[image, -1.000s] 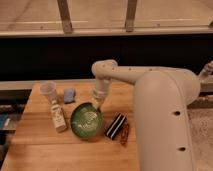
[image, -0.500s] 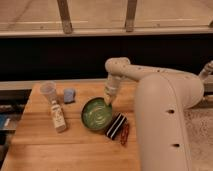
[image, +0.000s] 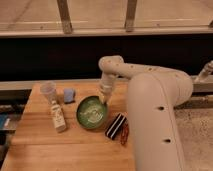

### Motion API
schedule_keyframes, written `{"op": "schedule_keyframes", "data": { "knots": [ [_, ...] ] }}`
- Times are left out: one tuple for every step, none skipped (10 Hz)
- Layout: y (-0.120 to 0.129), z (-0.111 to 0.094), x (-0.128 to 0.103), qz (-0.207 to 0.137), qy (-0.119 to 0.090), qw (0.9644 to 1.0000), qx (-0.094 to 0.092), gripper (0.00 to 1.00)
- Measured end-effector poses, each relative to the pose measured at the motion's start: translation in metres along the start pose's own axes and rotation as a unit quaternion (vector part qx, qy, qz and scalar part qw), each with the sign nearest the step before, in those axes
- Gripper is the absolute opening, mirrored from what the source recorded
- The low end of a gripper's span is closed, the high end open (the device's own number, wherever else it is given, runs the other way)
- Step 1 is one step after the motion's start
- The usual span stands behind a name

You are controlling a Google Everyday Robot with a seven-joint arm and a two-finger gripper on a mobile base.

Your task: Drag the ceramic bowl in a circle

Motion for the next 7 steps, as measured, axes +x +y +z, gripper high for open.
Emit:
{"op": "schedule_keyframes", "data": {
  "knots": [
    [0.001,-0.001,0.004,-0.001,-0.002,1.0000,-0.001,0.80],
    [0.000,-0.002,0.008,0.002,-0.005,1.0000,-0.004,0.80],
    [-0.003,-0.003,0.013,0.007,-0.009,0.9999,-0.008,0.80],
    [-0.007,-0.005,0.017,0.012,-0.014,0.9998,-0.011,0.80],
    [-0.016,-0.011,0.021,0.023,-0.026,0.9993,-0.012,0.80],
    [-0.025,-0.018,0.024,0.035,-0.038,0.9986,-0.009,0.80],
    [-0.038,-0.035,0.030,0.058,-0.061,0.9965,0.001,0.80]
  ]
}}
